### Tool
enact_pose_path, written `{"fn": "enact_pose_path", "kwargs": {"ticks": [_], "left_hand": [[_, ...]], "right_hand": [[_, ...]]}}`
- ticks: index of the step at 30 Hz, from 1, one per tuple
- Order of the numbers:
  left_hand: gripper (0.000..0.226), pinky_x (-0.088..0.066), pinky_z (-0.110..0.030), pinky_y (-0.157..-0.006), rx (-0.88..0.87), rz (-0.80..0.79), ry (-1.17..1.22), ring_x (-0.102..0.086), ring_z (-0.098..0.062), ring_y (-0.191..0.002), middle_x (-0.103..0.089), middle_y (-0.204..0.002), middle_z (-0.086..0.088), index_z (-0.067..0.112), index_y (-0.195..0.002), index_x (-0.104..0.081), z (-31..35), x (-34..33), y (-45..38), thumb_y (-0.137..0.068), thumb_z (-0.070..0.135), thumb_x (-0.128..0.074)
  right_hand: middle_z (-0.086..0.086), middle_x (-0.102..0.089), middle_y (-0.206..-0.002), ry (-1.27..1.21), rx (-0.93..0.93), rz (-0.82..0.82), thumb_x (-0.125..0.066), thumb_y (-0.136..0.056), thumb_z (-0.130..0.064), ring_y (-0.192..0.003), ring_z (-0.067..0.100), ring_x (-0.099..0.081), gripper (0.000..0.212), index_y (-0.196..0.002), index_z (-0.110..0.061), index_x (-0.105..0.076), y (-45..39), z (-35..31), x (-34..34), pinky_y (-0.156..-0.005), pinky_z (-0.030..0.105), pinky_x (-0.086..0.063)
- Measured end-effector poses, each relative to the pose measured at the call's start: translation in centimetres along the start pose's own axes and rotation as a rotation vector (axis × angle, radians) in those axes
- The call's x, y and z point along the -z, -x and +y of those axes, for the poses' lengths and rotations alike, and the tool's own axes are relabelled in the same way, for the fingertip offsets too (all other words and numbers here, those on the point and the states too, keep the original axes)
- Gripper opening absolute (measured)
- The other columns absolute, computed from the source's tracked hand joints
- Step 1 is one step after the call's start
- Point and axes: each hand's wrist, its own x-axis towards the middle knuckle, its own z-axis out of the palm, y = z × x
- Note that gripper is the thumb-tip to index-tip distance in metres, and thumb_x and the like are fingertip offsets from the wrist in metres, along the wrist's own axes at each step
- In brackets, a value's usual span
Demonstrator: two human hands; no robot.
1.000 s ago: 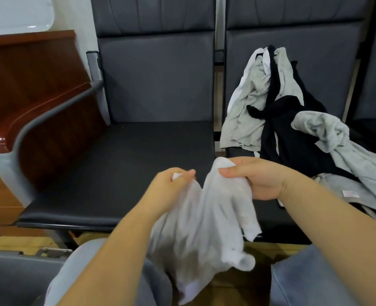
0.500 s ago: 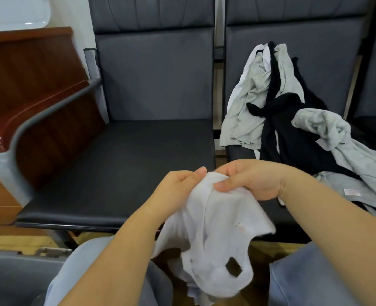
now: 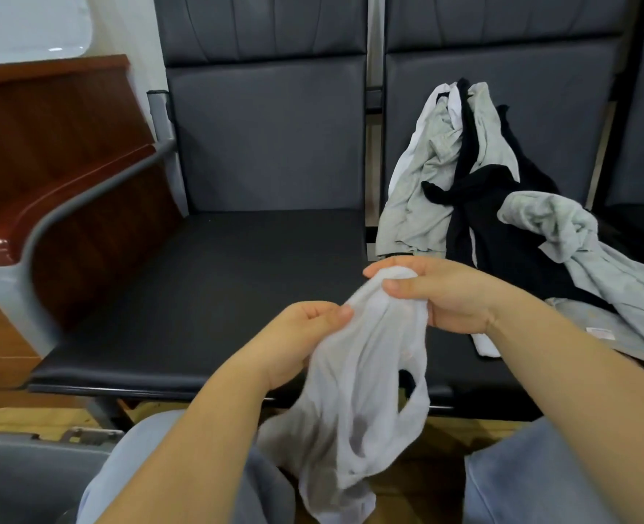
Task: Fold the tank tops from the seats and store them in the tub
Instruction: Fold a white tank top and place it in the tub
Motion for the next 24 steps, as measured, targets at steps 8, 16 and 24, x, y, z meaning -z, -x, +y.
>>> {"fn": "enact_pose_path", "kwargs": {"ticks": [8,16,24], "left_hand": [[0.046,-0.054,-0.035,-0.090,-0.042,-0.093,0.209,-0.065,-0.025,-0.104,-0.068,-0.110,-0.012,0.001,-0.117,-0.063,-0.1,-0.6,-0.4,-0.082,0.031,-0.066],[0.037,-0.058,-0.031,-0.069,0.008,-0.101,0.476,-0.070,-0.023,-0.083,-0.072,-0.096,-0.014,0.006,-0.106,-0.072,0.7,0.6,0.3,-0.080,0.030,-0.064],[0.028,-0.047,-0.019,-0.035,-0.013,0.059,0.637,-0.064,-0.017,-0.043,-0.067,-0.058,-0.009,0.006,-0.075,-0.070,1.2,0.8,1.3,-0.088,0.020,-0.049]], "right_hand": [[0.007,-0.069,-0.105,0.099,-0.008,0.014,-0.083,-0.067,-0.025,-0.095,0.020,-0.069,0.051,-0.114,-0.020,-0.062,-0.5,0.4,-1.8,-0.077,0.030,-0.056],[0.012,-0.069,-0.106,0.257,-0.063,-0.049,-0.072,-0.073,-0.004,-0.098,0.024,-0.067,0.045,-0.116,-0.009,-0.060,-0.1,0.0,-1.5,-0.088,0.036,-0.056],[-0.005,-0.073,-0.092,0.737,-0.095,0.118,-0.076,-0.080,-0.022,-0.090,0.013,-0.069,0.011,-0.088,-0.021,-0.069,-0.5,1.0,-1.6,-0.088,0.032,-0.055]]}}
